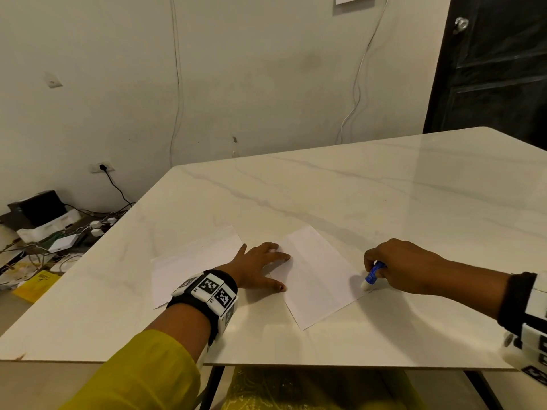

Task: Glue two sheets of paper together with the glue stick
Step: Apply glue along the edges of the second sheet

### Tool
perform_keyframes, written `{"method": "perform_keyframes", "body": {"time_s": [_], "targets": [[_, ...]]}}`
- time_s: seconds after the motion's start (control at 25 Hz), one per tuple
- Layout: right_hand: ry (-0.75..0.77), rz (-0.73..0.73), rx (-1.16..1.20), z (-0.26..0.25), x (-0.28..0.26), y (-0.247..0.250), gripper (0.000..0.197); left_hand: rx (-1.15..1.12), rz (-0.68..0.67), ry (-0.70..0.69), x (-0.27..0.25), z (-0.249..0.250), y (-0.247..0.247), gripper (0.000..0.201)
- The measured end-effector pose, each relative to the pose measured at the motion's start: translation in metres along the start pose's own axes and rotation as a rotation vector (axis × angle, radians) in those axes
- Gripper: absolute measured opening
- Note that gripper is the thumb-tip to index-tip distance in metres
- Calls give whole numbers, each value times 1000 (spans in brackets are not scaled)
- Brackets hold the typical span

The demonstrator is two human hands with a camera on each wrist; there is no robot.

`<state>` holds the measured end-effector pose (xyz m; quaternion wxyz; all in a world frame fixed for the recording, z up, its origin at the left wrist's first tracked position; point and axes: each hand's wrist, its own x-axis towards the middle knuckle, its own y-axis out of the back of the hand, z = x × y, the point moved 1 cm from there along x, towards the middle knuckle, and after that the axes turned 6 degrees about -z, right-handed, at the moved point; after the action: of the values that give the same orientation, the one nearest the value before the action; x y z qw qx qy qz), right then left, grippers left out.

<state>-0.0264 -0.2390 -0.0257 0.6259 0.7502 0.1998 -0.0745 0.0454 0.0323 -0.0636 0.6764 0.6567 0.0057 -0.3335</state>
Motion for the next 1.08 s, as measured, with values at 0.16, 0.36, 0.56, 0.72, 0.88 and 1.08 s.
{"method": "perform_keyframes", "body": {"time_s": [0.16,0.36,0.56,0.72,0.88,1.08], "targets": [[2,5,8,0,-2,0,16,-218,89,-28,2,8,6,77],[-9,1,-9,1,0,-2,23,-202,286,-31,10,25,14,44],[-6,10,4,3,0,-2,26,11,134,-123,22,72,-3,69],[-3,14,18,4,3,-2,25,8,52,-129,30,77,-15,77],[-7,7,6,2,13,-4,28,29,32,-128,31,70,-14,78],[-20,32,-22,-4,28,1,28,55,28,-130,30,71,-13,77]]}}
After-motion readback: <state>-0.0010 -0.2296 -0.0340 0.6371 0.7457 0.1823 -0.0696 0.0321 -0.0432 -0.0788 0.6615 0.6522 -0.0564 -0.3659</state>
